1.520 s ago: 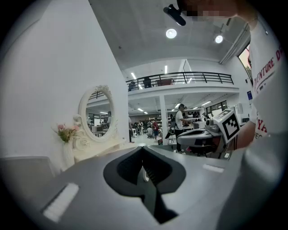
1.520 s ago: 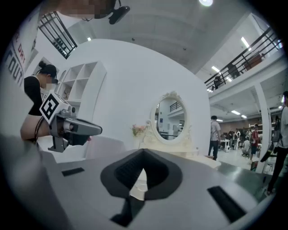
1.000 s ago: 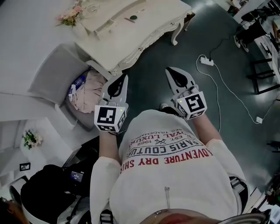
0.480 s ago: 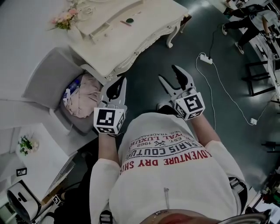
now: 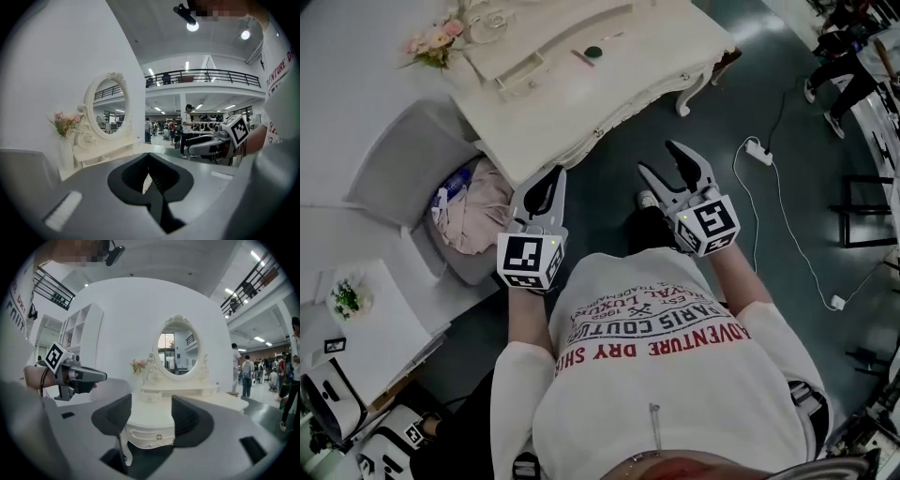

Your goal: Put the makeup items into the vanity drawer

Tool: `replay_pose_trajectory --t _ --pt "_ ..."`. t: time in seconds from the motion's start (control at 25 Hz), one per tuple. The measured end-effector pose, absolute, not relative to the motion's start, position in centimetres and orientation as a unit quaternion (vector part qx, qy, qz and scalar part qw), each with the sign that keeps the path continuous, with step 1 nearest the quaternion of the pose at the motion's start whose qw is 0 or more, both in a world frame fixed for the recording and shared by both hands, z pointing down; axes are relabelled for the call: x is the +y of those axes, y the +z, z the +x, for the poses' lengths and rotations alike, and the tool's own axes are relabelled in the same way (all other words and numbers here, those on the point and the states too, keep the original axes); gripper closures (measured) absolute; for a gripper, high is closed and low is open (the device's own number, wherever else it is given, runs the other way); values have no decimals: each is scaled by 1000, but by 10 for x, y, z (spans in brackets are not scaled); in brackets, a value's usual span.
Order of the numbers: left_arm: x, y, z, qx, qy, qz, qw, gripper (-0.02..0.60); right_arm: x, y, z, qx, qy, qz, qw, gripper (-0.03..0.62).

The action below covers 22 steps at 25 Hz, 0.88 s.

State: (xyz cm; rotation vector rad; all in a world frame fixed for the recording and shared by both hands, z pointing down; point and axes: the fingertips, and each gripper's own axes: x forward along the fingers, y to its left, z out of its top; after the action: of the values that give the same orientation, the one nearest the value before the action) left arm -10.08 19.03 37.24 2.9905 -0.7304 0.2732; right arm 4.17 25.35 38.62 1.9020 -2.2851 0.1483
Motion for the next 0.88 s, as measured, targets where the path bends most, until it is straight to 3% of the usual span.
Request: replay_pose_trajectory --t 0.56,0.88 --pt "92 384 2 -425 102 896 74 571 109 418 168 -867 76 468 152 355" --pt "66 392 9 -475 112 868 86 571 48 441 164 -895 93 396 185 355"
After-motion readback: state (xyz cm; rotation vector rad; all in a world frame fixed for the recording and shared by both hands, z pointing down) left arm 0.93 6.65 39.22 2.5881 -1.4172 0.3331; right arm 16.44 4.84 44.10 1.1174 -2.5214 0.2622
